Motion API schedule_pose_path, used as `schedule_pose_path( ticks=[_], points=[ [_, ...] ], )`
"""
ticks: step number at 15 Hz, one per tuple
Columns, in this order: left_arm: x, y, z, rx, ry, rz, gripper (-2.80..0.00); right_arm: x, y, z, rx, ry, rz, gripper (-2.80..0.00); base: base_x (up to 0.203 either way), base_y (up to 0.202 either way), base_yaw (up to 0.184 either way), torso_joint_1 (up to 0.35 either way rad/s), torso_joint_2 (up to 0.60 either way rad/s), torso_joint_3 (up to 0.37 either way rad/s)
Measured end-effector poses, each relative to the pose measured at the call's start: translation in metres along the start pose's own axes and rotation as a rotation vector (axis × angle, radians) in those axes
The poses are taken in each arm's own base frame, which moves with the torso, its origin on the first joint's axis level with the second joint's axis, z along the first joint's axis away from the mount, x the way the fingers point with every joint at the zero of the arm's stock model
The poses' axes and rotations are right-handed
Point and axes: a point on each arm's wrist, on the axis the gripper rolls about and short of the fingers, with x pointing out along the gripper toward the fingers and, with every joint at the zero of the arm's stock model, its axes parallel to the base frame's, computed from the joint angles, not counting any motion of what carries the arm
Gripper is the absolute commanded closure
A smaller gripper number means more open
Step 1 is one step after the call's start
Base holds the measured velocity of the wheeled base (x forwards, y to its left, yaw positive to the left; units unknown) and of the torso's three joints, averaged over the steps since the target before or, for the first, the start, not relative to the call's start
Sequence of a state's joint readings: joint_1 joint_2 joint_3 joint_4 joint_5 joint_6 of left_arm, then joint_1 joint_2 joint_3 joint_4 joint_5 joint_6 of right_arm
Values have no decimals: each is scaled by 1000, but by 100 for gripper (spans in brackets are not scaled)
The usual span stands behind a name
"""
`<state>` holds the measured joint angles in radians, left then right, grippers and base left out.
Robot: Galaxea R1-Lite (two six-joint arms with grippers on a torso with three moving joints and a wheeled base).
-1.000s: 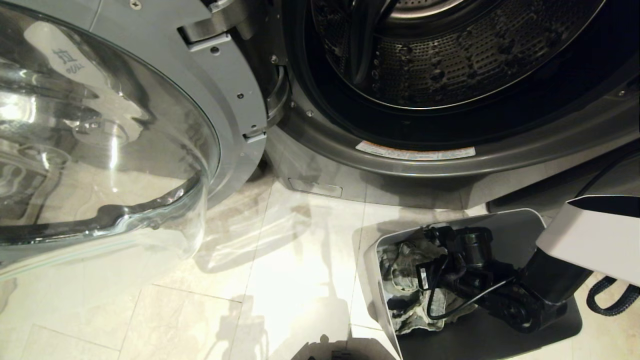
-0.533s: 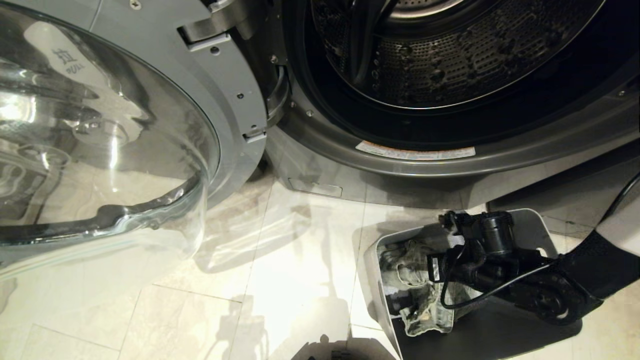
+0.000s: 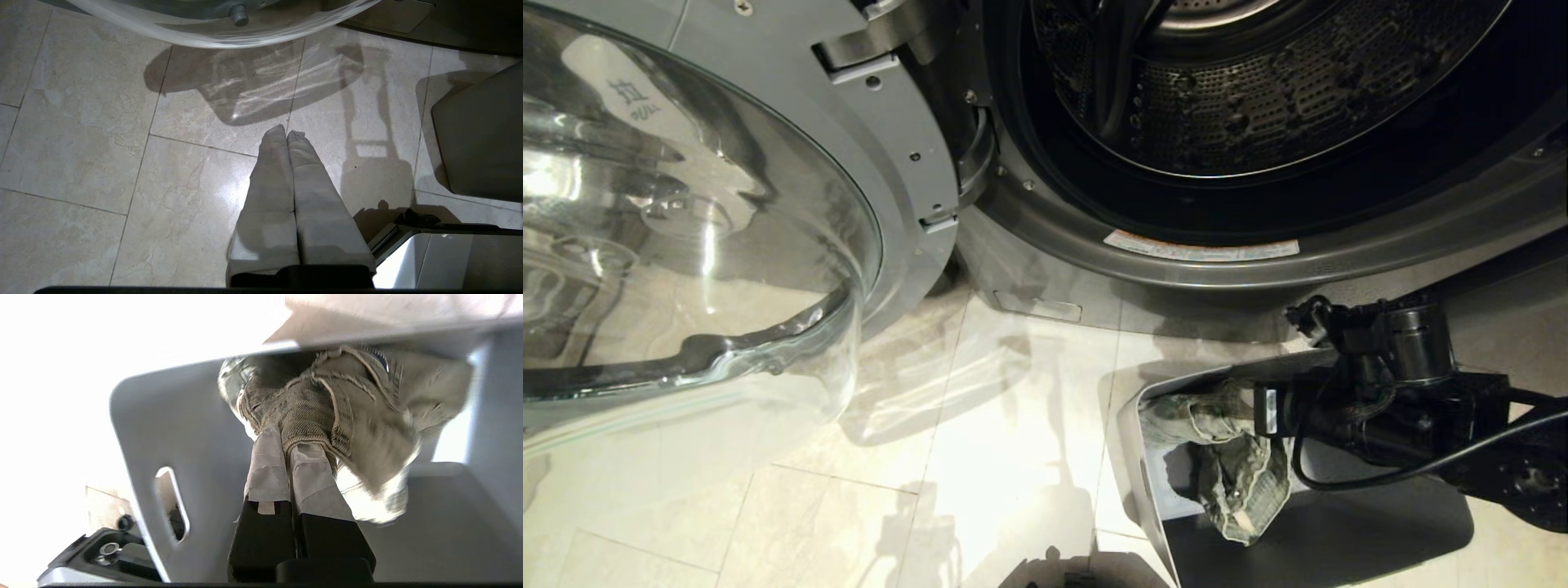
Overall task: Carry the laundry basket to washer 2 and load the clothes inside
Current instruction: Place the clothes into the washing machine
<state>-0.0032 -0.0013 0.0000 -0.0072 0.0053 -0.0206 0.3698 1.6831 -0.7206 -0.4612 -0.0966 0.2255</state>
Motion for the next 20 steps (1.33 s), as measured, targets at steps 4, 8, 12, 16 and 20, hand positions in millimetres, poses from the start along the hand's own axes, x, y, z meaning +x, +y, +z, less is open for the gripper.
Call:
schedule_pose_path(
  ticks=[4,8,12,16,20],
  points=[
    [0,0,0,0,0,0,0,-28,5,33,8,-100,23,0,0,0,0,0,0,0],
    [0,0,0,0,0,0,0,-54,21,69,4,-208,62,0,0,0,0,0,0,0],
    [0,0,0,0,0,0,0,-79,29,96,5,-299,89,0,0,0,0,0,0,0],
    [0,0,0,0,0,0,0,-107,37,120,6,-388,90,0,0,0,0,0,0,0],
    [0,0,0,0,0,0,0,-128,46,124,-38,-444,96,0,0,0,0,0,0,0]
  ],
)
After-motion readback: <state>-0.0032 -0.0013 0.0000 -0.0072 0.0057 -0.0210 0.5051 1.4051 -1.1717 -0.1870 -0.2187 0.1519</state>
